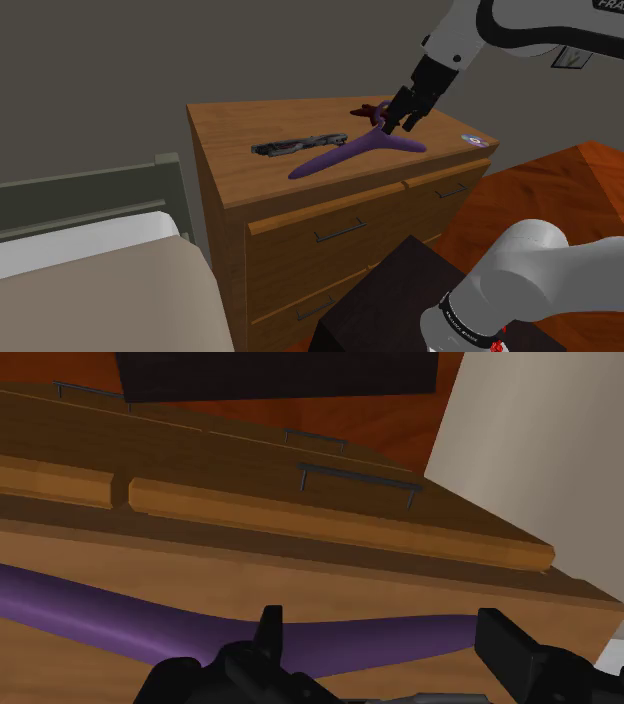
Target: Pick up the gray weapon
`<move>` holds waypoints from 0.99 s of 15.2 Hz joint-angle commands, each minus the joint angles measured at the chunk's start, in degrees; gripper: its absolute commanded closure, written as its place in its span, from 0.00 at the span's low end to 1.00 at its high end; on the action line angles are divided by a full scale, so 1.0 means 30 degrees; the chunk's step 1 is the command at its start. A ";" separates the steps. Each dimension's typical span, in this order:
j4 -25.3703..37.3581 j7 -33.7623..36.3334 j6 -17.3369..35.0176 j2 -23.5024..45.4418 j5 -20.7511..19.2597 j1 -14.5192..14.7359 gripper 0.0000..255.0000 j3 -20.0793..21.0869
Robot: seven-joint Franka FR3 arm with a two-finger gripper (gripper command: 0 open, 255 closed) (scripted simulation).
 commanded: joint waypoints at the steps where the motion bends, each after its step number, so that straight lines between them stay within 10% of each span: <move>1: 0.0000 0.0000 0.0000 0.0000 0.0000 0.0000 0.00 0.0000; 15: 0.7657 -1.7652 0.1202 1.2131 -0.1155 0.4358 0.00 -0.4058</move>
